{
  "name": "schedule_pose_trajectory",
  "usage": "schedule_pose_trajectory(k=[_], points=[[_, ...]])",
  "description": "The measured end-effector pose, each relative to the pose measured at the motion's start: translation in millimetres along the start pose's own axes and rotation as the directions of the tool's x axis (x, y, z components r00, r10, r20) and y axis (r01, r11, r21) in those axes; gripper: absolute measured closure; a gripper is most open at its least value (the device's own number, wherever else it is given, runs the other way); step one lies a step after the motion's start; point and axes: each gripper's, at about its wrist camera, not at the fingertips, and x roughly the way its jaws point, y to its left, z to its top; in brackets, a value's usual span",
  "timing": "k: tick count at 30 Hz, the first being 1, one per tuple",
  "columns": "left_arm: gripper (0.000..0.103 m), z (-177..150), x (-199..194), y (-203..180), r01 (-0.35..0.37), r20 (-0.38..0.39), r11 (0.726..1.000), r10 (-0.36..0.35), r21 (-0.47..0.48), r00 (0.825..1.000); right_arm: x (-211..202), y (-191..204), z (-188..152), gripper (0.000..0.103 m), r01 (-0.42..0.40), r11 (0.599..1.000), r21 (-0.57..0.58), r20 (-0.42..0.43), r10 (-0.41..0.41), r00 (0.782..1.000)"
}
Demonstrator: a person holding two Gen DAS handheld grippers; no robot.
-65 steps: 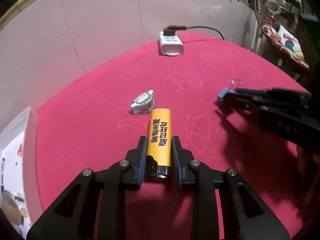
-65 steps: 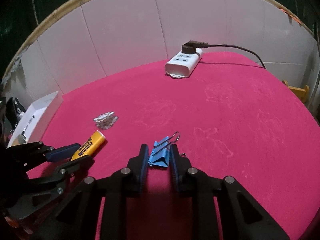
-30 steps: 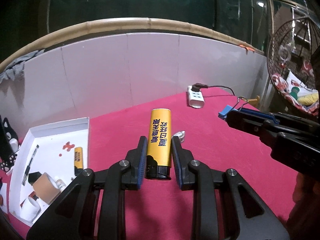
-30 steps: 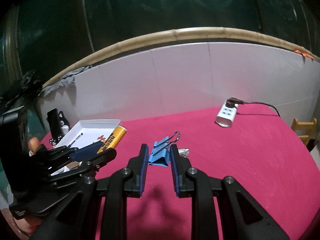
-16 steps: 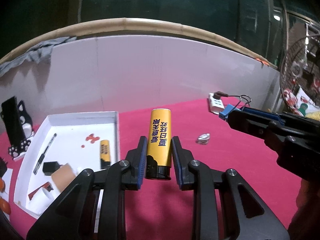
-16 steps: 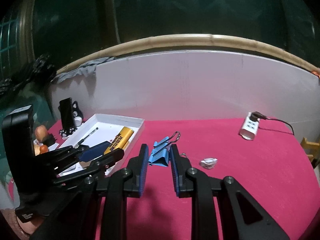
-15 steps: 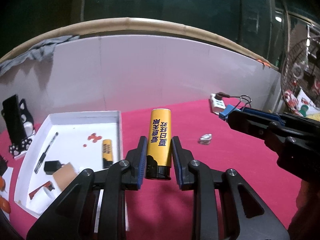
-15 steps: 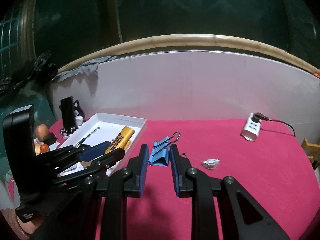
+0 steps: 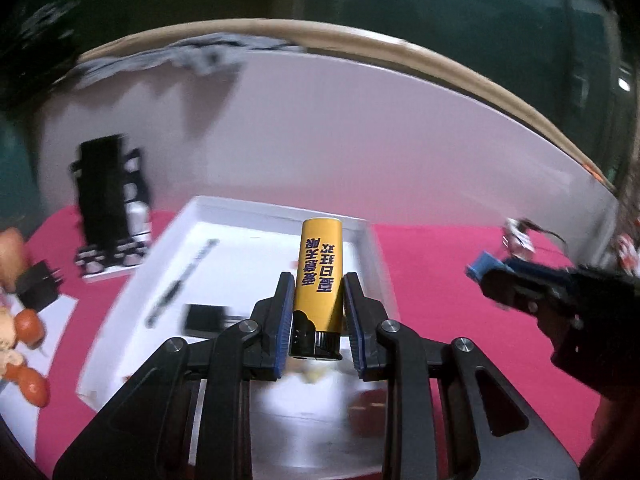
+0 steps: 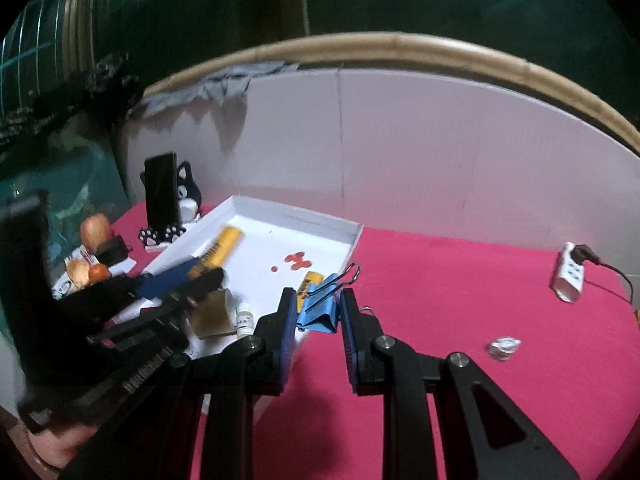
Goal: Organize rigid objects
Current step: 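Carry the yellow lighter and blue binder clip into the tray and open both tools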
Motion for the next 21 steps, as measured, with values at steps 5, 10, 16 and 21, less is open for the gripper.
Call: schedule_pose_trajectory(k=[5, 10, 16, 21], points=[[0.079, 1.2, 14.0, 47.6, -0.112, -0.036, 0.992, 0.11, -0.057, 0.993, 28.9, 25.5, 2.7, 0.083, 0.004, 0.999, -0.052, -0.034, -0.006, 0.999], [0.079, -9.5, 29.4, 75.1, -0.159, -0.094, 0.982, 0.15, -0.097, 0.984, 56.2, 41.2, 1.8, 0.083, 0.009, 0.996, -0.09, -0.073, -0.015, 0.997], [0.079, -18.6, 40.9, 82.9, -0.157, -0.125, 0.98, 0.142, -0.12, 0.982, 76.6, 52.3, 2.9, 0.083, -0.001, 0.994, -0.106, -0.103, -0.01, 0.995], [0.079, -16.9, 47.0, 82.8, -0.164, -0.136, 0.978, 0.147, -0.125, 0.98, 88.4, 60.7, 3.2, 0.083, -0.011, 0.993, -0.116, -0.119, -0.002, 0.993]])
